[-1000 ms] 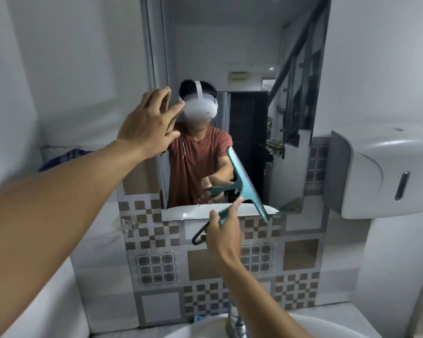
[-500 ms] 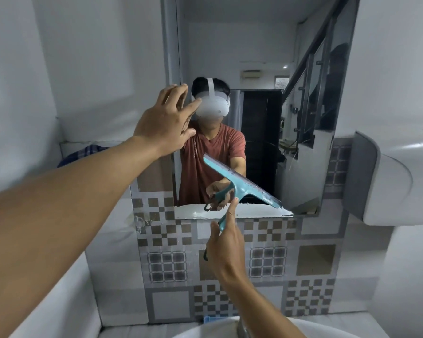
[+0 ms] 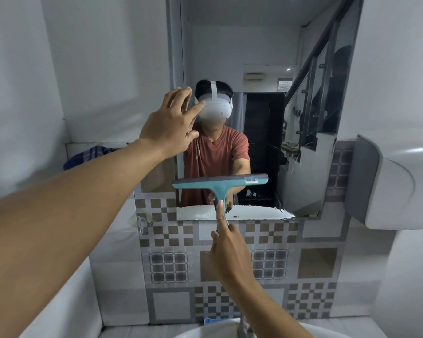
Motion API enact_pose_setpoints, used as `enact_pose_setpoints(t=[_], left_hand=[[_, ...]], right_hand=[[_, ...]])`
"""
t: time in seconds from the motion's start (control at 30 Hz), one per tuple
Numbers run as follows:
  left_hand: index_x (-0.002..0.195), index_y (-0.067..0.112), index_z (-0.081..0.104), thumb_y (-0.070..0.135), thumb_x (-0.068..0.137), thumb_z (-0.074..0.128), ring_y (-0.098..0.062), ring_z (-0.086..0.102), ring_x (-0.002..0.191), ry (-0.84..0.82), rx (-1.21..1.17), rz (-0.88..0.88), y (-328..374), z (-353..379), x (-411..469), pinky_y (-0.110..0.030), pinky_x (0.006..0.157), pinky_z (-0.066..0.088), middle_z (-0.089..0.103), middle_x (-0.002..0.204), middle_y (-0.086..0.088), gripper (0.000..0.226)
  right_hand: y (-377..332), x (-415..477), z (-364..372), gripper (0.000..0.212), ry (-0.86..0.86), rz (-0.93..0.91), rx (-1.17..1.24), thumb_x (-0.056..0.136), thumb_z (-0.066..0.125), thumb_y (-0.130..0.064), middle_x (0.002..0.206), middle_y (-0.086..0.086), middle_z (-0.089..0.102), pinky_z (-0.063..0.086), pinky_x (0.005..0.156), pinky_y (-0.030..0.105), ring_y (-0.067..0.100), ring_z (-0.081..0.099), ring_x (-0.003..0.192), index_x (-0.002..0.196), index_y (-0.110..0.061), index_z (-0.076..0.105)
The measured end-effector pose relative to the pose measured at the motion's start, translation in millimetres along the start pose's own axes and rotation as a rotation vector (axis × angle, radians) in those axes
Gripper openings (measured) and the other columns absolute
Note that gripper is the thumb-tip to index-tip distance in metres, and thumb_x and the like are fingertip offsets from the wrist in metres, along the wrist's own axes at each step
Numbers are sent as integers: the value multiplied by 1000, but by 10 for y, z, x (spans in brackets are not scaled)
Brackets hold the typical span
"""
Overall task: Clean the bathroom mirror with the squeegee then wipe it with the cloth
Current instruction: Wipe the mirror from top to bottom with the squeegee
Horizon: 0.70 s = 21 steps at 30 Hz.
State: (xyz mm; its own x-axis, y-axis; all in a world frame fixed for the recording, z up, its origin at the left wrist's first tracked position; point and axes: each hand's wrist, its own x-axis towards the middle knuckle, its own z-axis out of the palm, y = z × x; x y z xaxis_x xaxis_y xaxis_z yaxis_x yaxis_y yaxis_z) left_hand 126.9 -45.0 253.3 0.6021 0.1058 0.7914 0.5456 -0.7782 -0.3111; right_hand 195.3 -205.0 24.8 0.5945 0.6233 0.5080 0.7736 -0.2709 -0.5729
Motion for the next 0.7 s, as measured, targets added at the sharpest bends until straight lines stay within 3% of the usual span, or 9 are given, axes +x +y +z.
enact_pose_setpoints(t=[0.17, 0.4, 0.6, 0.7], left_hand=[[150, 15, 42, 29, 86, 75, -38, 27, 146, 12, -13, 5, 55, 22, -6, -53, 95, 53, 32, 154, -19, 74], [150, 13, 42, 18, 88, 69, -37, 24, 146, 29, -76, -40, 186, 87, -45, -53, 98, 53, 30, 155, -19, 67], [151, 15, 39, 25, 89, 69, -38, 24, 147, 10, -77, -58, 208, 84, -46, -56, 98, 53, 27, 156, -19, 70], [152, 16, 38, 29, 89, 70, -38, 22, 148, 1, -84, -62, 225, 103, -64, -57, 97, 53, 24, 158, -18, 72]], right_hand=[[217, 130, -214, 84, 25, -62, -232, 101, 48, -9, 113, 10, 58, 52, 63, 35, 21, 55, 81, 159, -42, -5], [436, 212, -574, 87, -24, -164, -429, 99, 39, -3, 124, 13, 53, 53, 82, 39, 25, 52, 102, 157, -44, -12], [633, 314, -816, 86, 21, -211, -550, 97, 40, -4, 115, 10, 54, 48, 90, 42, 26, 52, 101, 158, -45, -5], [786, 342, -923, 89, 56, -213, -595, 95, 44, -5, 108, 8, 55, 49, 85, 42, 25, 53, 94, 157, -47, -4]])
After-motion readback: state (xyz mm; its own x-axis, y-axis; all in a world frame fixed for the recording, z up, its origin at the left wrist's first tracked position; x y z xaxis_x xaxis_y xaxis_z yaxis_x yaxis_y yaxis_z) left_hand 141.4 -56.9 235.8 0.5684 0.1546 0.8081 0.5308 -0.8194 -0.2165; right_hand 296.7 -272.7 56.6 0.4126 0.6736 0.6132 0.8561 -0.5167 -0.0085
